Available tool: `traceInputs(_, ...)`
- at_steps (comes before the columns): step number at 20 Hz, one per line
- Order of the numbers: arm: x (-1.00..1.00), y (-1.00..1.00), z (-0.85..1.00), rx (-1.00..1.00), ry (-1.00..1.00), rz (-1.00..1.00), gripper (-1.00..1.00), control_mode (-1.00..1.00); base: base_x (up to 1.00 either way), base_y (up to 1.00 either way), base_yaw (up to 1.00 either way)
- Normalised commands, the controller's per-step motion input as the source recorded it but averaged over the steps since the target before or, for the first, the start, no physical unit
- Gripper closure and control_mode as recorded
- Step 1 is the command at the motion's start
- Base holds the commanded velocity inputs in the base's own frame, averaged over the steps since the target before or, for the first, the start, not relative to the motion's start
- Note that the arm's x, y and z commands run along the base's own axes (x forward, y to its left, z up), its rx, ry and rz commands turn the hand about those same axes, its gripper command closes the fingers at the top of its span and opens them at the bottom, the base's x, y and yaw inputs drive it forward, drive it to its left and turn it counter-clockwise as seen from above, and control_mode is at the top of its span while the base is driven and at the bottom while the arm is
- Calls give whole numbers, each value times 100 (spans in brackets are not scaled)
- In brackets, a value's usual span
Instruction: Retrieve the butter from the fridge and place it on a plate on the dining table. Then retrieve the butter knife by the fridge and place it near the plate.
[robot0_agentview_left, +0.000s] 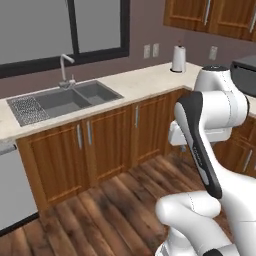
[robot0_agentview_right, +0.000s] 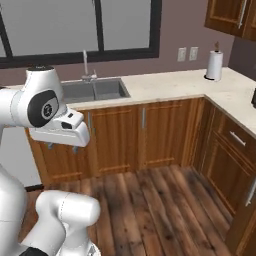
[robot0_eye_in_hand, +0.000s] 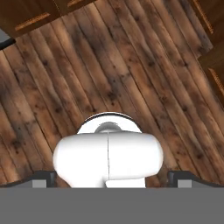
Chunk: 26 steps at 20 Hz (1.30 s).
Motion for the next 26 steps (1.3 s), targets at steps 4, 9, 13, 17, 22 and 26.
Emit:
traceInputs(4,0,0,0,0,0,0,-100,100,97,5,-38)
traceInputs(9,0,0,0,0,0,0,-100,100,81,3,-55)
traceInputs(13,0,0,0,0,0,0,-100,100,80,27,-58)
traceInputs(17,0,0,0,0,0,0,-100,100,86,48,-60)
traceInputs(22,0,0,0,0,0,0,-100,100,84,23,-59)
traceInputs(26,0,0,0,0,0,0,-100,100,64,2,-60)
